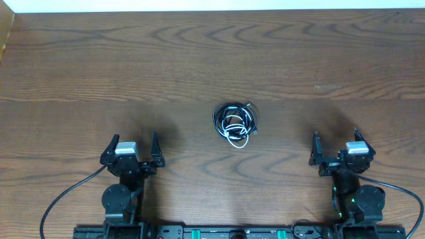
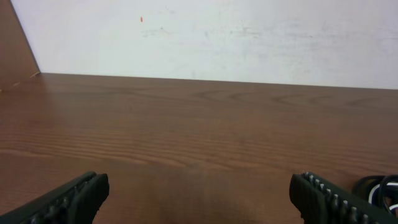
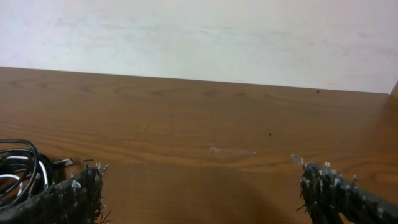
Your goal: Untangle cables
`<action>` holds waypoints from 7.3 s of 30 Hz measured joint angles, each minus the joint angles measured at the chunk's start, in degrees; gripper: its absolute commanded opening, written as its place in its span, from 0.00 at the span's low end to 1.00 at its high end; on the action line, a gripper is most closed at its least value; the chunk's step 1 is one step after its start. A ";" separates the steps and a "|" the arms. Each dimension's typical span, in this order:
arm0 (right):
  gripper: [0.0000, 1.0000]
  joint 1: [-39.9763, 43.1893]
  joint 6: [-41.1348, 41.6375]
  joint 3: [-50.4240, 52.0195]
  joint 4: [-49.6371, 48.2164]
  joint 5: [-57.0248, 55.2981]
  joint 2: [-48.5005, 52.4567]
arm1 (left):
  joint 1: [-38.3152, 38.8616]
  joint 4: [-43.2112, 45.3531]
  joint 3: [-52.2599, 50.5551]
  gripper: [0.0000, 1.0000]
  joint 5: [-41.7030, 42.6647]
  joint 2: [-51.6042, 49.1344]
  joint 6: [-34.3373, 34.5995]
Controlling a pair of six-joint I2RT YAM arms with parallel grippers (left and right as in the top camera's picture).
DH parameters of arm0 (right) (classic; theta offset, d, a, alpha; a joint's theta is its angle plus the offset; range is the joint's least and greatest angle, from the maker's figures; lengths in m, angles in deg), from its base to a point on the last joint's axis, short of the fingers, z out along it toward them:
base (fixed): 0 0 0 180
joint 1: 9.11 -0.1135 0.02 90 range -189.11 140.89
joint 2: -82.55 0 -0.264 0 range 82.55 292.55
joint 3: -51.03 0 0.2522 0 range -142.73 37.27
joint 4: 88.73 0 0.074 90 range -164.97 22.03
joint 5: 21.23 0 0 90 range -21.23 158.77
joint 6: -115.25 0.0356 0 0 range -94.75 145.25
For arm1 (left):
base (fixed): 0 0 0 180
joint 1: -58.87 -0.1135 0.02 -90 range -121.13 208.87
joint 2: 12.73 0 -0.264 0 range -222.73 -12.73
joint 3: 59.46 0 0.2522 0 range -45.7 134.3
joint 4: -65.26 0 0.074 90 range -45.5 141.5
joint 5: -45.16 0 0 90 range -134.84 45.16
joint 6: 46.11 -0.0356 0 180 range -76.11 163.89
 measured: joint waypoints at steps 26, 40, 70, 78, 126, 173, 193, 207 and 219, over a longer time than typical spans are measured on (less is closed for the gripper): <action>0.99 0.00 0.00 0.00 0.00 0.02 0.00 | 0.00 0.22 0.00 0.98 0.74 0.00 0.24; 0.99 0.00 0.00 0.00 -0.02 0.02 0.00 | 0.00 -2.14 13.14 0.98 16.33 -0.24 6.47; 0.99 0.02 -0.02 0.07 -0.11 0.02 0.00 | 0.00 -85.81 82.34 0.98 37.75 -57.29 8.24; 0.99 0.02 0.00 0.07 -0.09 0.02 -0.02 | 0.17 -90.77 82.42 0.98 27.85 -57.33 12.11; 0.99 0.02 -0.02 0.07 -0.09 0.02 -0.02 | 28.24 -84.00 79.32 0.98 14.78 -81.85 24.13; 0.99 0.02 -0.02 0.07 -0.09 0.02 -0.02 | 35.69 -68.98 79.32 0.98 14.84 -87.73 29.27; 0.99 0.02 -0.02 0.07 -0.09 0.02 -0.02 | 35.69 -68.37 79.32 0.98 13.09 -87.73 31.36; 0.99 0.02 -0.02 0.07 -0.09 0.02 -0.02 | 33.33 -54.75 79.32 0.98 11.93 -93.79 30.64; 0.99 0.02 0.00 0.07 -0.09 0.02 0.00 | 29.20 -44.54 79.32 0.98 6.34 -102.88 29.81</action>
